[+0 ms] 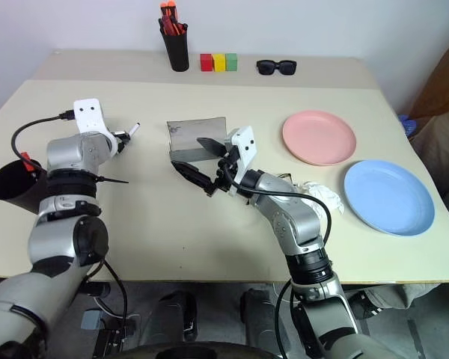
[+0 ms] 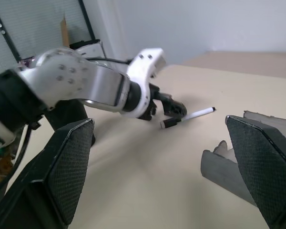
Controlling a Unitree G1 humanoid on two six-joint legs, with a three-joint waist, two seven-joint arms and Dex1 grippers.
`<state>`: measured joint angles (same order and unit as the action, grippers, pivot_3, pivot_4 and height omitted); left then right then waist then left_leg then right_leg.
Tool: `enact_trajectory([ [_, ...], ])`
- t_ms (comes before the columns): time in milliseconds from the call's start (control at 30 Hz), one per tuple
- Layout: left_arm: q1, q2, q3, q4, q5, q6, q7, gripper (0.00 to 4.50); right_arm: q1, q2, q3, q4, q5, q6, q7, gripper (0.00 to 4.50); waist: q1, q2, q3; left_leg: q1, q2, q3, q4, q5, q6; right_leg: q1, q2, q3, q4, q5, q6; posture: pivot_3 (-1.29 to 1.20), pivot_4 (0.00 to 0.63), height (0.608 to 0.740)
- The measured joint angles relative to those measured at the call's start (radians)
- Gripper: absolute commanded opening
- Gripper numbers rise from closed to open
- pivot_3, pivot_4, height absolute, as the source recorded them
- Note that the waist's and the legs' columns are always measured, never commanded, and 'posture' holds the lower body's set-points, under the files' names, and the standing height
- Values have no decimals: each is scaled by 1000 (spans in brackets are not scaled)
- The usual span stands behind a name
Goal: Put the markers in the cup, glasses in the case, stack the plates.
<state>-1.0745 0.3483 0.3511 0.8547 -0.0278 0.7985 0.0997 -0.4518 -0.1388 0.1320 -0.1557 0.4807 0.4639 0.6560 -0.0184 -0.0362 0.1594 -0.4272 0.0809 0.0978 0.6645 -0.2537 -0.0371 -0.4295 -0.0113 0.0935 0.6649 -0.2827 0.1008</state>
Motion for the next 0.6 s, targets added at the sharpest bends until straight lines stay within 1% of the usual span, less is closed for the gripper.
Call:
enact_trajectory([
  [133, -68, 29, -24, 153, -7, -50, -85, 4444, 19, -45, -1, -44, 20, 34, 15, 4500, 5, 0, 0, 0, 0, 0, 0, 0, 0, 0, 0, 0, 0, 0, 0, 0, 150, 722],
  [167, -78, 34, -25, 173, -7, -57, -97, 3928, 22, -54, -1, -48, 25, 39, 19, 4500, 4, 0, 0, 0, 0, 0, 0, 0, 0, 0, 0, 0, 0, 0, 0, 0, 150, 722],
  [200, -84, 36, -27, 192, -7, -70, -103, 3676, 26, -62, -1, -54, 29, 45, 22, 4500, 4, 0, 0, 0, 0, 0, 0, 0, 0, 0, 0, 0, 0, 0, 0, 0, 150, 722],
  [233, -90, 40, -32, 210, -7, -83, -109, 3160, 30, -71, -1, -60, 35, 51, 27, 4500, 4, 0, 0, 0, 0, 0, 0, 0, 0, 0, 0, 0, 0, 0, 0, 0, 150, 722],
  [267, -96, 43, -37, 226, -6, -93, -113, 2734, 35, -79, -1, -65, 37, 53, 29, 4500, 5, 0, 0, 0, 0, 0, 0, 0, 0, 0, 0, 0, 0, 0, 0, 0, 150, 722],
  [367, -105, 44, -49, 249, -7, -110, -119, 1068, 41, -85, -1, -66, 43, 55, 32, 4500, 5, 0, 0, 0, 0, 0, 0, 0, 0, 0, 0, 0, 0, 0, 0, 0, 150, 722],
  [433, -106, 43, -54, 252, -7, -118, -119, 124, 41, -85, -1, -67, 45, 55, 32, 4500, 5, 0, 0, 0, 0, 0, 0, 0, 0, 0, 0, 0, 0, 0, 0, 0, 150, 722],
  [467, -106, 42, -55, 252, -7, -125, -119, 24, 41, -85, -1, -67, 45, 55, 32, 4500, 5, 0, 0, 0, 0, 0, 0, 0, 0, 0, 0, 0, 0, 0, 0, 0, 150, 722],
  [500, -103, 38, -62, 250, -7, -141, -118, 24, 41, -85, -1, -67, 45, 55, 32, 4500, 5, 0, 0, 0, 0, 0, 0, 0, 0, 0, 0, 0, 0, 0, 0, 0, 150, 722],
  [600, -49, 10, -105, 173, 6, -268, -104, 24, 41, -83, 0, -67, 45, 54, 32, 4500, 5, 0, 0, 0, 0, 0, 0, 0, 0, 0, 0, 0, 0, 0, 0, 0, 150, 722],
])
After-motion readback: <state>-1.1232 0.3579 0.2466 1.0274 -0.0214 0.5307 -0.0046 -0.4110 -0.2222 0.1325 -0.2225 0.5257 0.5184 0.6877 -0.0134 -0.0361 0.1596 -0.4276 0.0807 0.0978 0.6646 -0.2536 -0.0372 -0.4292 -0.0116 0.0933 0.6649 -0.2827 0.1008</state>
